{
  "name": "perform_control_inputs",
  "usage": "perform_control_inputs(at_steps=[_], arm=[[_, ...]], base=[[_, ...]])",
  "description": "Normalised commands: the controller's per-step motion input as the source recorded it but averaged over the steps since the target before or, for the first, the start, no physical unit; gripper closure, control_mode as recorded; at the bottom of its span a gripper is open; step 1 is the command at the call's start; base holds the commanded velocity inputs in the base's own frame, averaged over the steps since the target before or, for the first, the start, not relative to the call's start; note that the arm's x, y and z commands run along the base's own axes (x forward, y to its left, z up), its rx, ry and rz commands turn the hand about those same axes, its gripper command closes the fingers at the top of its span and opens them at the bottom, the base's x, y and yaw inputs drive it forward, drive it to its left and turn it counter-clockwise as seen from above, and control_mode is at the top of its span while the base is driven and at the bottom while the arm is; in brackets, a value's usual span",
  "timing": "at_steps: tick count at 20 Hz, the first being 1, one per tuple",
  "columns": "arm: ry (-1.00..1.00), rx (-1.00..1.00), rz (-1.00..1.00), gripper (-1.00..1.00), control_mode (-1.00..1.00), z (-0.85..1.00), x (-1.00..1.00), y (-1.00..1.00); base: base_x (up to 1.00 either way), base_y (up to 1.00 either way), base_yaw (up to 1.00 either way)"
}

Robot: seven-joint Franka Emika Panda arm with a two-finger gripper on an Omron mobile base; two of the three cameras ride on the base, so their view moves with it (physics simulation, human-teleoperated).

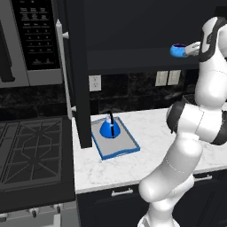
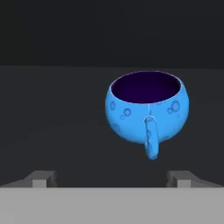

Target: Pick the kettle from the counter and place it on the tray. Then pick the mug from the cabinet and place it on the tray. Then close the cabinet doors.

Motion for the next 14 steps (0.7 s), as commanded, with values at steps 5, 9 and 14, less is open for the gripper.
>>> perform_control_inputs(at_steps=[5,9,14], arm=[[0.00,0.00,0.06,-1.00,-1.00,0.00,0.22,-0.14],[0.00,0.00,0.00,-1.00,-1.00,0.00,0.24,-0.27],[0.00,0.00,0.02,-1.00,-1.00,0.00,0.23,-0.05]], base=[[0.00,0.00,0.00],[0.00,0.00,0.00],[0.00,0.00,0.00]])
